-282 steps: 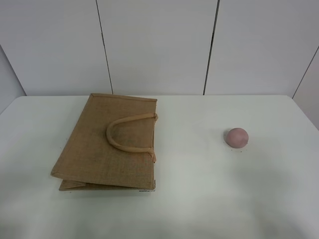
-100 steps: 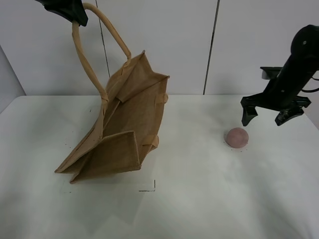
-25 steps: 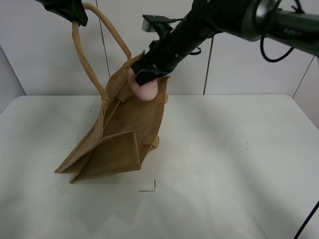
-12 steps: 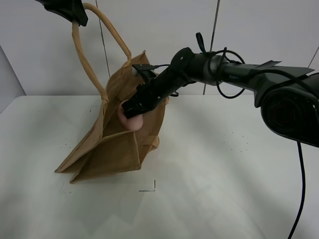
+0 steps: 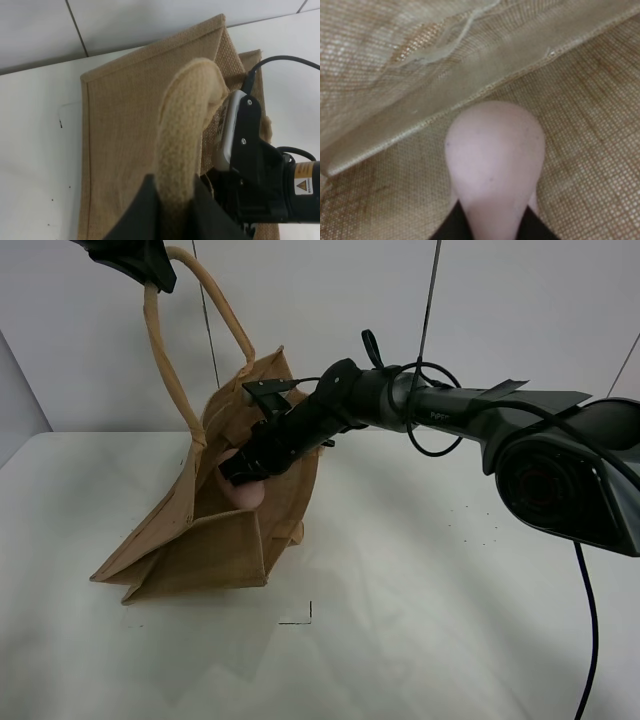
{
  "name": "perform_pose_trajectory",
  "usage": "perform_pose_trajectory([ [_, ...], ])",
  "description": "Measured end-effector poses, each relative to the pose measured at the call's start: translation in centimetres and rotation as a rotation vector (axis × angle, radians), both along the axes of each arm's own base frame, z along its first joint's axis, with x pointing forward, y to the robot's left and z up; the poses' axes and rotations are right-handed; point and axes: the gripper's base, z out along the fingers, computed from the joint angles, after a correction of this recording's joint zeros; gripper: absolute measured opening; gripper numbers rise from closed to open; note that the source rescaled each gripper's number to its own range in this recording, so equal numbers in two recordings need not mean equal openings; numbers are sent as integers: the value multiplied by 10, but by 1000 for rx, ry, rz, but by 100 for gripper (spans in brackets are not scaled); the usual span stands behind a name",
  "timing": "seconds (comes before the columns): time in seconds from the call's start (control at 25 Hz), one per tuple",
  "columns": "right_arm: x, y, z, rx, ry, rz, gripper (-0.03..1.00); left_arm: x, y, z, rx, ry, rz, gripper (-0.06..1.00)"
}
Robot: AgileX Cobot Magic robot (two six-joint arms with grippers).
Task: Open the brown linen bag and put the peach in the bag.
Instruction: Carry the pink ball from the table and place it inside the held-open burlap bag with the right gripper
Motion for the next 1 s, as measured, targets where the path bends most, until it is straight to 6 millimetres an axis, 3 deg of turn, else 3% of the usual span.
perform_pose_trajectory([
  [0.08, -1, 0, 0, -4, 5, 7, 40, 0, 0, 0, 0, 0, 0, 0],
  [0.16, -2, 0, -1, -13, 7, 17, 77, 0, 0, 0, 0, 0, 0, 0],
  [0.2, -2, -1, 0, -14, 8, 21, 86, 0, 0, 0, 0, 0, 0, 0],
  [0.28, -3, -1, 5, -18, -1, 25, 95, 0, 0, 0, 0, 0, 0, 0],
  [0.52, -10, -12, 51, -76, -40, 10, 100, 0, 0, 0, 0, 0, 0, 0],
  [0.84, -37, -50, 127, -272, 1, -118, 100, 0, 0, 0, 0, 0, 0, 0],
  [1.0, -40, -71, 131, -436, 61, -243, 100, 0, 0, 0, 0, 0, 0, 0],
])
